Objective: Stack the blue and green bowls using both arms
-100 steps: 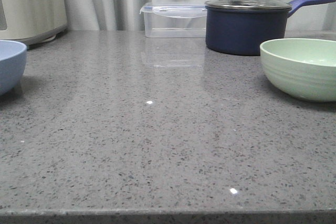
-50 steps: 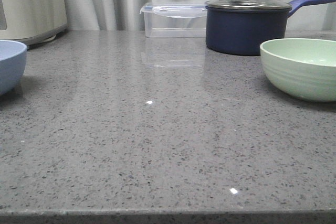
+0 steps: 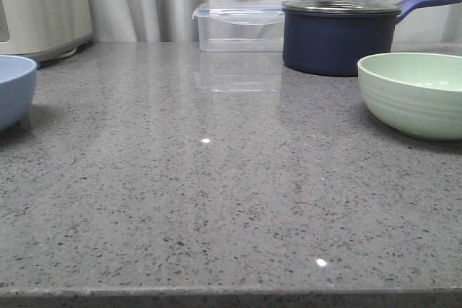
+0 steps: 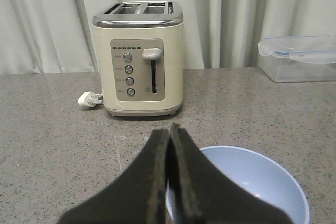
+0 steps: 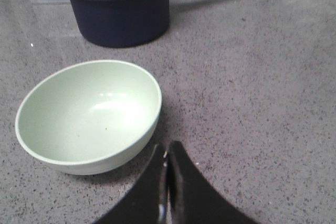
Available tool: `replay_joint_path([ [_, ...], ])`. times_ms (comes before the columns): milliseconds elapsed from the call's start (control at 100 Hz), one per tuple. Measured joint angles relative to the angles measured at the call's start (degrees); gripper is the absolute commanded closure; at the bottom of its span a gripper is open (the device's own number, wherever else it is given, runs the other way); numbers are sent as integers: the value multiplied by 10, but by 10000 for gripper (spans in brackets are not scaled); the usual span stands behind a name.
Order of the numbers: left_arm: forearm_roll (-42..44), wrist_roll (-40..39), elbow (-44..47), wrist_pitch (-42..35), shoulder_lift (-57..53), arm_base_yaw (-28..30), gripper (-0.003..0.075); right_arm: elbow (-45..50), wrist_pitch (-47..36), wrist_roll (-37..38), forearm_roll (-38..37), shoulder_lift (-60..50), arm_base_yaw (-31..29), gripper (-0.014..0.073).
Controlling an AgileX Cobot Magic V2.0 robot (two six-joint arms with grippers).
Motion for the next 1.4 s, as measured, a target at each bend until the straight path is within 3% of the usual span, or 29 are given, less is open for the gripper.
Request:
replay_joint_path([
  [90, 0, 0, -11, 4, 23, 0, 734, -12, 10, 0, 0, 23, 0, 619],
  [180, -1, 0, -17, 10, 40, 0, 672, -20, 17, 0, 0, 37, 0, 525],
  [400, -1, 0, -19, 21, 49, 0, 370, -22, 27, 0, 0, 48, 0, 220],
  [510, -1, 0, -19, 21, 49, 0, 257, -22, 27, 0, 0, 48, 0, 169],
  [920, -1, 0, -19, 21, 49, 0, 337, -52, 30, 0, 0, 73, 0, 171],
  [1400, -1, 0, -19, 21, 49, 0, 356, -263, 157, 0, 20, 336, 0, 171],
])
